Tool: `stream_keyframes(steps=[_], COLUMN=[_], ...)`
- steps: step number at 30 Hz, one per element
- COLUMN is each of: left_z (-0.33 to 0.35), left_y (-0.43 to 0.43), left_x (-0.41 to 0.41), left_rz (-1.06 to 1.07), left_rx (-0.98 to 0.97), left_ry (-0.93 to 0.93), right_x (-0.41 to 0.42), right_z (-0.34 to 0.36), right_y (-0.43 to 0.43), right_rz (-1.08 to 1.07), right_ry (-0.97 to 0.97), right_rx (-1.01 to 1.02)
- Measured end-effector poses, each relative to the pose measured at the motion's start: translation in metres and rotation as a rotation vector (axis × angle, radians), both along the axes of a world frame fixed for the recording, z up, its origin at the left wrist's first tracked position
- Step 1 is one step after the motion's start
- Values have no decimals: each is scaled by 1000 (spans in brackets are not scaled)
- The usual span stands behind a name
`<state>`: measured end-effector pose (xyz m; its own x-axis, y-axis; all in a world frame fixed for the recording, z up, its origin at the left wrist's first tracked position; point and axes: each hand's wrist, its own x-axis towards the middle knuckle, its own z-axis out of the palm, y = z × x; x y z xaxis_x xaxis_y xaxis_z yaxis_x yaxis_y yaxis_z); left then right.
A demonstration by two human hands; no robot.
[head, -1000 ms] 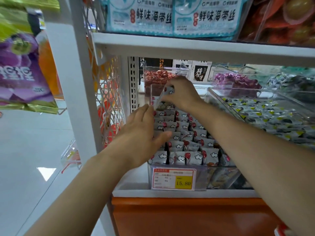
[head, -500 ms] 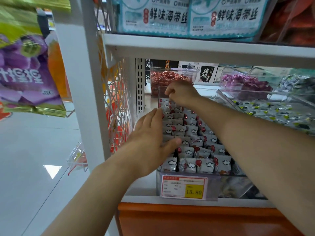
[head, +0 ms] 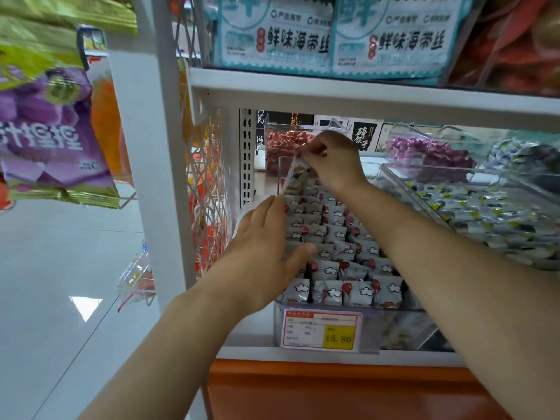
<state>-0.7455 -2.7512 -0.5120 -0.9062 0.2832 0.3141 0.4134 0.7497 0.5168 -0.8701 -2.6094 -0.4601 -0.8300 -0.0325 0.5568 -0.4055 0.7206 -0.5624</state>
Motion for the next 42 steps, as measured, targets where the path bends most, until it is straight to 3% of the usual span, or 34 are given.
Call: stream_keyframes(steps=[4, 7, 12, 20, 31, 37, 42], left_z=[4, 9, 11, 15, 25, 26, 27], left_y=[-2, -3, -2, 0, 0, 3, 6], left_x=[4, 11, 30, 47, 61, 61, 61], left_rz=[50, 112, 151, 110, -5, 96, 17], left_rx=[38, 78, 247, 318, 1051, 1206, 1271], left_ry=[44, 140, 134, 108, -250, -359, -435], right_x=[50, 91, 152, 189, 187, 188, 186], right_z=[-2, -10, -24, -30, -29, -29, -27], right_y=[21, 39, 49, 49, 49, 49, 51], right_rz=[-43, -26, 124, 268, 436, 494, 472], right_ry=[82, -24, -221, -329, -499, -607, -621], right_rx=[-313, -603, -867, -1133, -1410, -1491, -1639])
